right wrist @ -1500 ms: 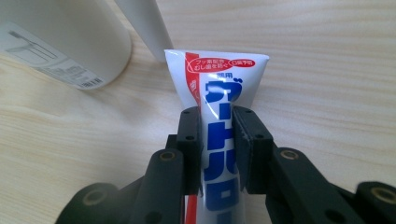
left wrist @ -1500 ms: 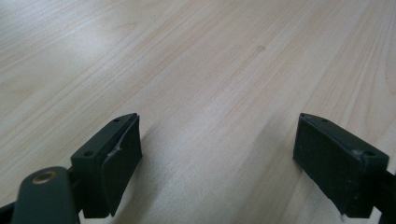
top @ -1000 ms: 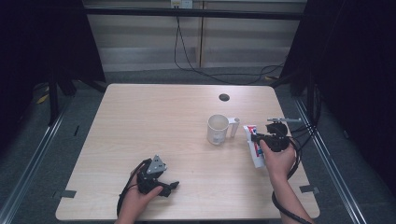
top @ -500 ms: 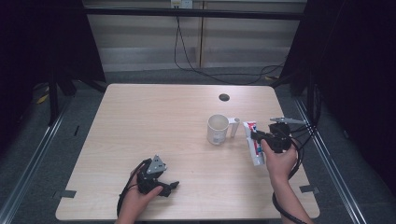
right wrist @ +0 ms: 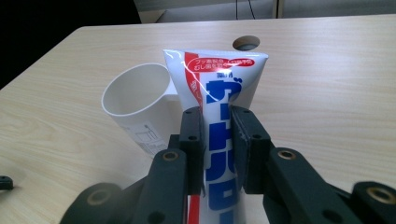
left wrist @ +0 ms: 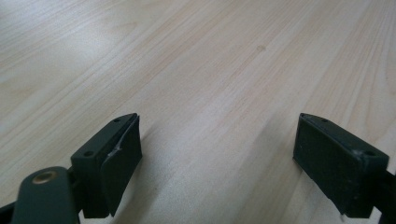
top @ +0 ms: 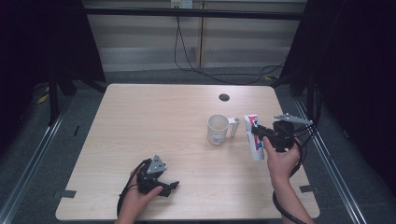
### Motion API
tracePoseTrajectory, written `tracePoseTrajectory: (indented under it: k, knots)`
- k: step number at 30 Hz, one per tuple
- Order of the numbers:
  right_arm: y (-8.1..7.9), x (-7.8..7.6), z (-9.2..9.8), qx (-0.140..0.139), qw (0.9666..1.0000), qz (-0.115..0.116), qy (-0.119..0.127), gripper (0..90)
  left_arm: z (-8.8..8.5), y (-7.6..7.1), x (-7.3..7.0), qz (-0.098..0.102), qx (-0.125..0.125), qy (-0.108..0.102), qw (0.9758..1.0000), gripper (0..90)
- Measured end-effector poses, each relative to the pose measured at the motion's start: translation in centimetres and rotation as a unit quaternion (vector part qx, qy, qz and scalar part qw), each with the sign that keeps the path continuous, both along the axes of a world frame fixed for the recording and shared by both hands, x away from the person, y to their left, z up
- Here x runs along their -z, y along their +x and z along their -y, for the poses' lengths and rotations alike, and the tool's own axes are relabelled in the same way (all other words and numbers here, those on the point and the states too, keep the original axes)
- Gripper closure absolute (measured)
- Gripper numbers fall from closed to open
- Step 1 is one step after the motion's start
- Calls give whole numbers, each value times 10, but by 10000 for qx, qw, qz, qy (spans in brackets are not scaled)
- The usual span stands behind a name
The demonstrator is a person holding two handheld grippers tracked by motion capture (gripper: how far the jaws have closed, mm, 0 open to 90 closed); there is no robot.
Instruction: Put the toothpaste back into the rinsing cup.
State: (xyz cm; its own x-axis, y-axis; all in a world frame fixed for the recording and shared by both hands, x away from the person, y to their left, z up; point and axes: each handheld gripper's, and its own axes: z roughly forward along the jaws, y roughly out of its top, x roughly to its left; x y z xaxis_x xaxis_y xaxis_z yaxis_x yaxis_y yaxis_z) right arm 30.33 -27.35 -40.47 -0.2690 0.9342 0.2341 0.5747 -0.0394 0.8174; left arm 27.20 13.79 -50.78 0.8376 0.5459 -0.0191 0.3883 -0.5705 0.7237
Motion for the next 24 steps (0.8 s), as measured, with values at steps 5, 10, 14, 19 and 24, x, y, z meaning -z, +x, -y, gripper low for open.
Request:
tracePoseTrajectory:
  k: [5, 10, 14, 19, 24]
  knots:
    - [-1, -4, -2, -15, 9999, 166, 40, 754, 0, 0, 0, -3, -2, 1, 10000, 150]
    - [-2, -5, -3, -32, 9994, 326, 81, 753, 0, 0, 0, 0, 3, -7, 10000, 150]
    - [-2, -7, -5, -42, 9988, 467, 124, 753, 0, 0, 0, -1, 0, 5, 10000, 150]
    - [0, -12, -9, -74, 9981, 598, 124, 753, 0, 0, 0, -5, -2, 7, 10000, 149]
    - [4, -16, -14, -113, 9977, 667, 92, 753, 0, 0, 0, 2, 4, -7, 10000, 149]
